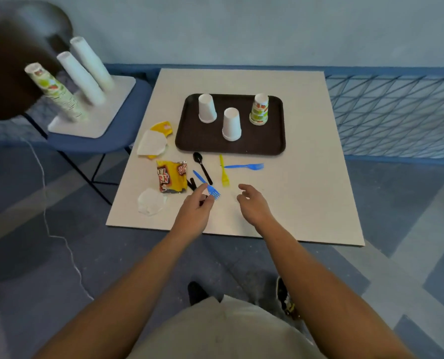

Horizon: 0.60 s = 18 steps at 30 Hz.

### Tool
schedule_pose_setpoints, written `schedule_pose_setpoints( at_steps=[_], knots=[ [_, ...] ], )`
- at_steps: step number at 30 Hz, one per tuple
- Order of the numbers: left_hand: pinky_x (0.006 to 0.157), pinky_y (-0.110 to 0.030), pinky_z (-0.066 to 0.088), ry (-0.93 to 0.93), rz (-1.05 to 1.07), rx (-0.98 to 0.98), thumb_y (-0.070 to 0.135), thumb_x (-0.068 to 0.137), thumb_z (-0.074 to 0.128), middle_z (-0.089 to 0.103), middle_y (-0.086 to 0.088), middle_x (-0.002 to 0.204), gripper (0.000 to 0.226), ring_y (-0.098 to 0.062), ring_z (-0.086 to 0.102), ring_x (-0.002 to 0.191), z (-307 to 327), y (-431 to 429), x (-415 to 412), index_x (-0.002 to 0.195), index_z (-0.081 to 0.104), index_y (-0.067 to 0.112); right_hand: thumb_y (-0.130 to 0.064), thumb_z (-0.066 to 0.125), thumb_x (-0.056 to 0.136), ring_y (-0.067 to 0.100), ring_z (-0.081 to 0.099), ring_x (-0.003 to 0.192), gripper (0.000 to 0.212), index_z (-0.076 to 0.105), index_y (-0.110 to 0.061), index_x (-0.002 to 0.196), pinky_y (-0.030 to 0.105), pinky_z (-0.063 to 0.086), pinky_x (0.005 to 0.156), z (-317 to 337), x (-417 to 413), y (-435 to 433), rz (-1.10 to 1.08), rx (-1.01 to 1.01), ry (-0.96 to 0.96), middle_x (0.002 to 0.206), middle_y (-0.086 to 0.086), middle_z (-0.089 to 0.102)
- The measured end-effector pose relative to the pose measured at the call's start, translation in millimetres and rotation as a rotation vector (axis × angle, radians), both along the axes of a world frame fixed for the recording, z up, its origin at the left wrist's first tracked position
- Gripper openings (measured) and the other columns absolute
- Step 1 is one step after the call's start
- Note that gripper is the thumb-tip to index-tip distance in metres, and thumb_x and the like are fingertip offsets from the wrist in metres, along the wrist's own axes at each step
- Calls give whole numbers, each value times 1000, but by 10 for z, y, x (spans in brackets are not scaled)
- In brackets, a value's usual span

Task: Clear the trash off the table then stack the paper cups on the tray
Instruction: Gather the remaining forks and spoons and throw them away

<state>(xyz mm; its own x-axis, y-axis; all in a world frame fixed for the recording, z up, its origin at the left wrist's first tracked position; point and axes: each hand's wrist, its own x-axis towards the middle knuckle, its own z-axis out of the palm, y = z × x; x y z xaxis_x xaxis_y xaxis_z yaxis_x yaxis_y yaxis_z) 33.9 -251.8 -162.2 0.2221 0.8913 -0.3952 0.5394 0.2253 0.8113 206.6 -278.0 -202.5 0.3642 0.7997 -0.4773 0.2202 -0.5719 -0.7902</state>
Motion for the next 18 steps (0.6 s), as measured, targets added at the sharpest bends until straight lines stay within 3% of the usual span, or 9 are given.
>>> schedule_pose_setpoints(
  at_steps=[4,8,11,13,15,18],
  knots=[
    [106,-49,51,9,-2,-29,38,106,49,59,5,128,49,-21,63,118,-12,467,-114,154,40,40,-19,47,99,20,65,98,50,44,-32,148,40,59,89,-37,-71,512,-20,-61,-3,128,7,62],
    [102,-48,54,23,4,-52,38,106,50,60,0,136,49,-23,62,121,-72,775,-36,154,41,38,-15,44,99,24,70,92,58,37,-35,153,38,63,77,-84,-10,876,10,-156,-24,128,5,55],
    [89,-35,58,103,-8,-50,36,106,52,60,-2,141,48,-19,62,120,-149,975,122,153,41,37,-12,43,97,27,72,87,61,37,-33,153,39,64,75,-188,102,1109,61,-192,-87,123,8,57],
    [79,-24,53,151,-30,-48,35,106,52,59,-2,140,49,-14,58,118,-185,1100,222,154,41,36,-11,44,97,27,70,93,58,39,-30,152,39,61,83,-274,202,1225,125,-200,-200,123,12,61],
    [75,-22,47,164,-42,-48,35,106,53,59,-3,139,50,-13,56,116,-208,1203,291,154,41,36,-11,43,98,30,65,107,55,40,-26,151,37,53,87,-338,324,1302,235,-206,-379,130,13,59],
    [87,-27,45,181,-42,-72,36,106,52,57,-4,135,48,-15,55,118,-239,1301,340,153,44,36,-11,43,98,33,63,108,49,42,-23,146,40,51,83,-395,488,1349,421,-222,-620,126,9,55]
  ],
)
